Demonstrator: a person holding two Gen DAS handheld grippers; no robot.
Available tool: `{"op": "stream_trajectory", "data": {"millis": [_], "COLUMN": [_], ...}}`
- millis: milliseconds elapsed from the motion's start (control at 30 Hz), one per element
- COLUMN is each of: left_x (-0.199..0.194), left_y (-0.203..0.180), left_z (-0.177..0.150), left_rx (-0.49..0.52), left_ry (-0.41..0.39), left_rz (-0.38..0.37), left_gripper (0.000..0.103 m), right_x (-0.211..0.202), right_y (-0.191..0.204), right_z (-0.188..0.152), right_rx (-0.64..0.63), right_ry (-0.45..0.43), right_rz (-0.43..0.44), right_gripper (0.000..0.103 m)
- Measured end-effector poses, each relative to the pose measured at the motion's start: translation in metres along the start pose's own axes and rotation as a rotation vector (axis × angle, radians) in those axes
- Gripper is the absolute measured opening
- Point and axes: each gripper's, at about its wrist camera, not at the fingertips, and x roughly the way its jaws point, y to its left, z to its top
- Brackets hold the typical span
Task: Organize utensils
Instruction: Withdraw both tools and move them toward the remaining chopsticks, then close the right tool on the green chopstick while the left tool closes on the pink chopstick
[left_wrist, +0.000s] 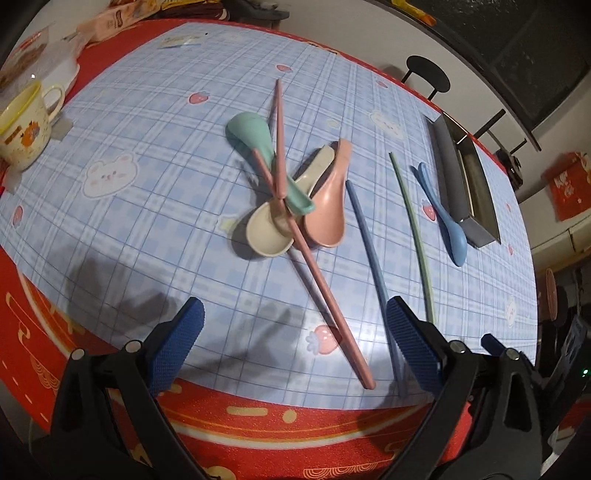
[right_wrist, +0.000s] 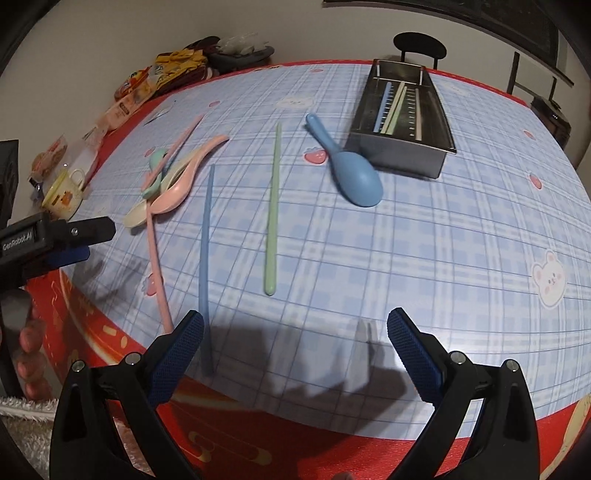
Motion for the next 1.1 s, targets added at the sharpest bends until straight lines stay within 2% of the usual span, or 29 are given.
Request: {"op": "stream_trajectory", "data": {"millis": [233,300,433,533,700,767,833,867,1100], "left_x": [0.006,0.008,0.022,0.029,0.035,0.037,0.041,0.042,0.047], "left_y": [-0.003,-0.007,-0.014,-0.017,-0.022,-0.023,-0.024,-0.023,-0.016], "left_z": [0.003,0.004,0.008,0.010,0.014,0.014,0.013,0.013,0.014], "left_rx": [0.011,0.025,0.044,0.047,0.045,0.042,0.039,0.039,0.000], "left_ry": [0.013,0.013,0.055,0.066,0.061,0.063,0.079,0.083,0.091], "left_rz": [-0.011,-0.010,0.001,-0.010,-0.008,0.000,-0.011,-0.013,-0.015], "left_gripper": [0.096,0.091,0.066,0.056,0.056,0.052,0.043,0.042,0.040], "right_x": [0.004,0.005,0.011,0.014,0.018,0.023,0.030,0.032,0.056], "right_y": [-0.016,-0.019,-0.017,-0.014,-0.011,-0.009,-0.008,-0.007,0.014], "right_z": [0.004,0.006,0.014,0.022,0.036,0.042,0.048,0.050,0.070], "right_rx": [0.067,0.074,0.051,0.029,0.006,-0.005,-0.007,-0.012,-0.104], "right_ry": [0.012,0.006,0.009,0.004,-0.015,-0.021,-0.021,-0.023,-0.030], "right_rz": [0.018,0.030,0.033,0.032,0.035,0.038,0.049,0.051,0.034], "right_gripper": [0.097,0.095,0.079,0.071,0.063,0.056,0.049,0.045,0.027]}}
